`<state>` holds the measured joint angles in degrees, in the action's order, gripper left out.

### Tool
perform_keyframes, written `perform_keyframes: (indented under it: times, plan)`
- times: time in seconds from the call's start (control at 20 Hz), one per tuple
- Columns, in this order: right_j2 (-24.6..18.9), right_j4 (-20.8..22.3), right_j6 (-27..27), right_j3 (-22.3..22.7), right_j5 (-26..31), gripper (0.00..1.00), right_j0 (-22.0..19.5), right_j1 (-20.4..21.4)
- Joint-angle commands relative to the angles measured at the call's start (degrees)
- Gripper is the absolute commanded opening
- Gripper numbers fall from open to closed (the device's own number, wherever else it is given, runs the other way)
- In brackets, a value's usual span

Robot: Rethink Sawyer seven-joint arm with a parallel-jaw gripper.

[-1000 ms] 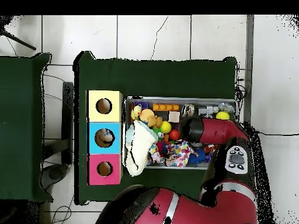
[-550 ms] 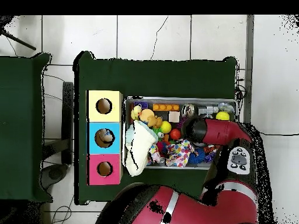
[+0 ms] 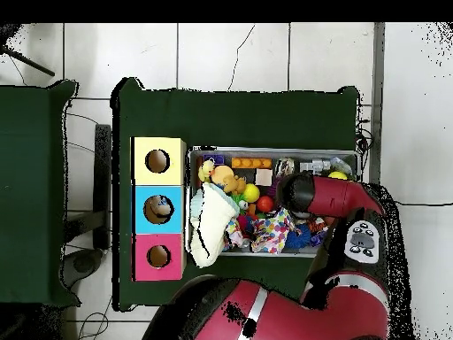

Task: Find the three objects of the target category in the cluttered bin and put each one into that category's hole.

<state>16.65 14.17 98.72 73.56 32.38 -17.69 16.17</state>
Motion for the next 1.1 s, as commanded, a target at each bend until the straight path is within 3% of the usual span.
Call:
perform_keyframes:
  times: [0.05,0.25,1.1]
  plan:
    - [-3.56,-3.9,11.29,-2.45,1.33,1.0,0.71,-3.6]
    - [-4.92,-4.12,10.64,-1.63,-3.8,1.0,-0.07,-3.47]
    - [-7.12,-5.33,6.93,-4.95,-4.49,1.0,-1.58,-6.35]
